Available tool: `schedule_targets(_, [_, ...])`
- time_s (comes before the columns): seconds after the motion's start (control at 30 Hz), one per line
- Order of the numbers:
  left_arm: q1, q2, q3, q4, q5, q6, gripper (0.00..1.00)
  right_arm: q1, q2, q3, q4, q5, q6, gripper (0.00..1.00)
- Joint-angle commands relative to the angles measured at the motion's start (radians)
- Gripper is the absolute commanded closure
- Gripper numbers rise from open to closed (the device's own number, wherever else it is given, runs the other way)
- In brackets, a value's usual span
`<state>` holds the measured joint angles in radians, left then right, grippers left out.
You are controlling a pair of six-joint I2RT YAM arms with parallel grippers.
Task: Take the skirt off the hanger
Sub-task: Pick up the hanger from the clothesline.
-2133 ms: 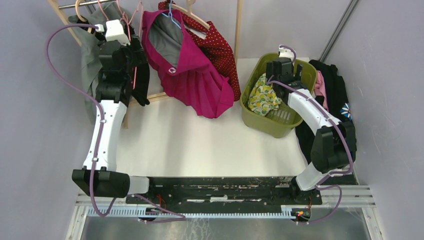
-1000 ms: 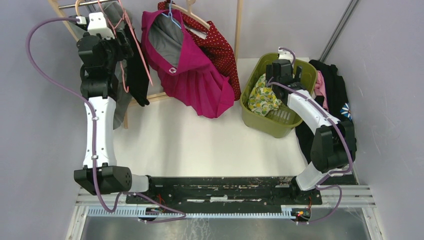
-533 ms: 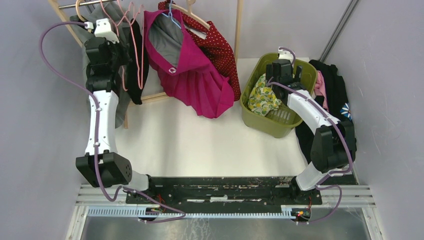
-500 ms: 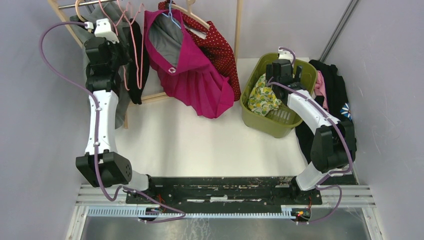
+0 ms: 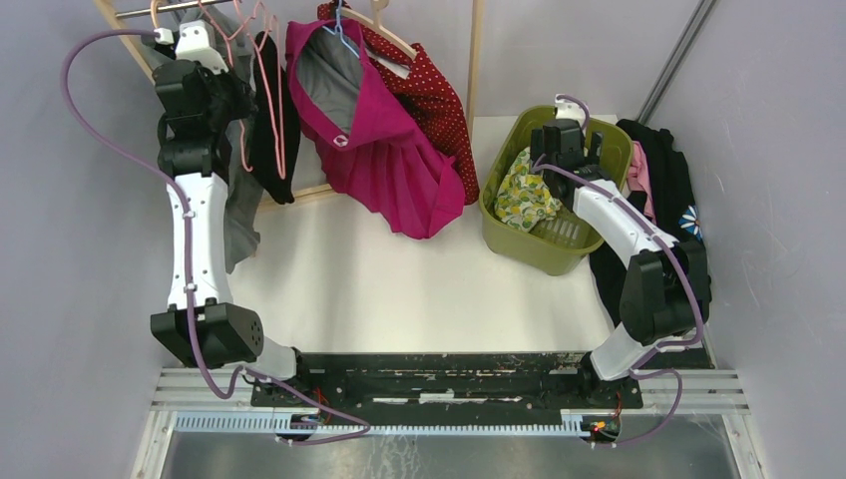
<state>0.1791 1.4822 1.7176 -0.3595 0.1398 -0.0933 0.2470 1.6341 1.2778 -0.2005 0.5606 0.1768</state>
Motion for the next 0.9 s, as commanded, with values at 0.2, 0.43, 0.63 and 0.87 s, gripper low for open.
schedule_targets(0.2, [0.004,-0.08,0.074,0.068,0.021,-0.062,0.97,0.005,0.011,-0.002,0.035,-0.011,0.018,0.0])
schedule_targets(0.43, [0.004,-0.109,-0.138,0.208,-0.014,-0.023,0.97,0.005,0.012,-0.017,0.04,-0.021,0.025,0.0])
schedule_targets(0.63, [0.006,-0.01,-0.212,0.511,-0.04,-0.039,0.97,0.005,0.036,0.004,0.017,-0.045,0.044,0.0])
schedule_targets(0.87, [0.006,0.055,-0.18,0.629,-0.053,-0.021,0.97,0.005,0.025,-0.014,0.022,-0.027,0.021,0.0])
